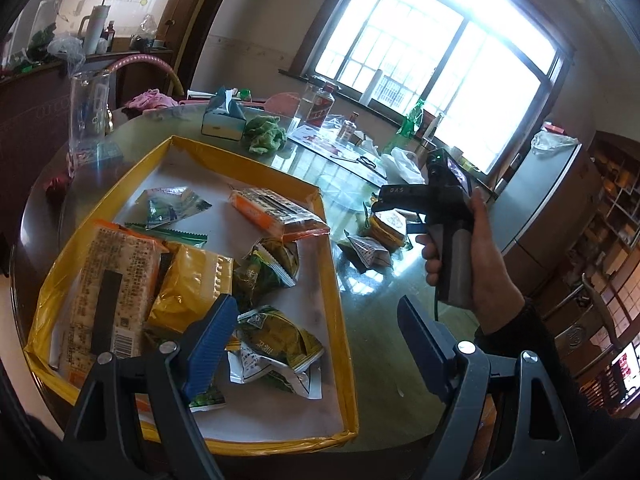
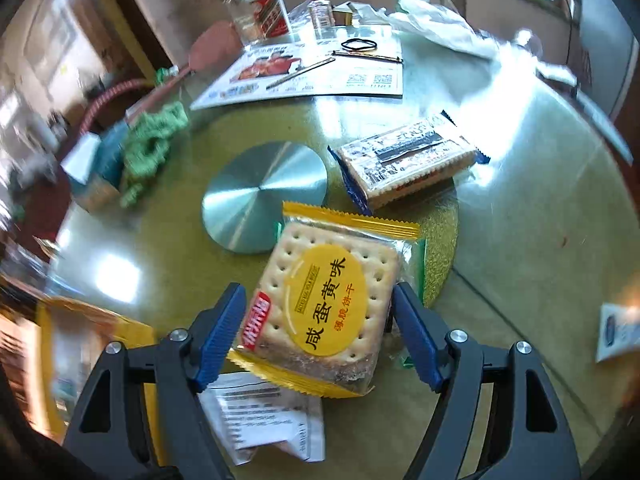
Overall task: Organize snacks
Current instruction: 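Grasp the yellow-labelled square cracker pack with the right gripper, then grasp the white sachet with the left gripper while the right holds the cracker pack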
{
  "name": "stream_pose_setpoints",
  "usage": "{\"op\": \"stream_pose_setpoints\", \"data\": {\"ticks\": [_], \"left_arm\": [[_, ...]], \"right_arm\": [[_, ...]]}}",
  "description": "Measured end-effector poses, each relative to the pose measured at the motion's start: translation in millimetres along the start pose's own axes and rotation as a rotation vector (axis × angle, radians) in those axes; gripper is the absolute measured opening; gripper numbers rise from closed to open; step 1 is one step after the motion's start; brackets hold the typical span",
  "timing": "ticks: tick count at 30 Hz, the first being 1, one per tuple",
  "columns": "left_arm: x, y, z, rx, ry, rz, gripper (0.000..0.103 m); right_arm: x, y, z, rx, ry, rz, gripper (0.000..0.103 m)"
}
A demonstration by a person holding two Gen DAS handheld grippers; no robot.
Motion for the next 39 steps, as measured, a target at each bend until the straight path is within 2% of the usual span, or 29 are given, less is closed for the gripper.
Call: {"op": "stream_pose_setpoints", "data": {"ticks": [5,13,18,23,26,31,34,37,39], "left_arm": [[3,0,7,-0.002,0.016,-0.008,0.082],[7,1,25,-0.003,0.041,-0.017,0.082],[10,12,34,-0.001,0.043,-0.046,0.082],[13,26,53,0.02,0.076,-0.087,0.082],[14,37,69,0.012,0.133,-0.118,0.082],[13,75,100,0.017,0.284,-0.206,0.082],[4,102,112,-0.01,0.376,-0.244,0.081],[-11,134,120,-0.033,0.432,-0.292,0.081],[-18,155,121,-0.034,0.429,-0.334,0.081]], "right_arm": [[1,-1,6,0.028,-0.041,0.017,0.075],[22,-15,16,-0.029,-0.129,0.008,0.071],[57,-38,42,-0.102,-0.118,0.028,0.07],[109,-54,72,-0.15,-0.101,0.007,0.068],[128,-72,87,-0.159,-0.1,0.03,0.063],[152,-92,104,-0.204,-0.096,0.056,0.063],[152,-92,107,-0.242,-0.059,0.065,0.074],[148,-91,101,-0.279,-0.032,0.077,0.074],[147,-91,97,-0.298,-0.036,0.077,0.074]]}}
Point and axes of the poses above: each gripper's, at about its wrist camera, not at the fingertips, and y roughly the way its jaws point, z to its right, x to its underside, the point moved 8 cm from there along y, roughly the way its jaws point, and after that the axes turned 1 degree about -z, right-handed, at the moved point
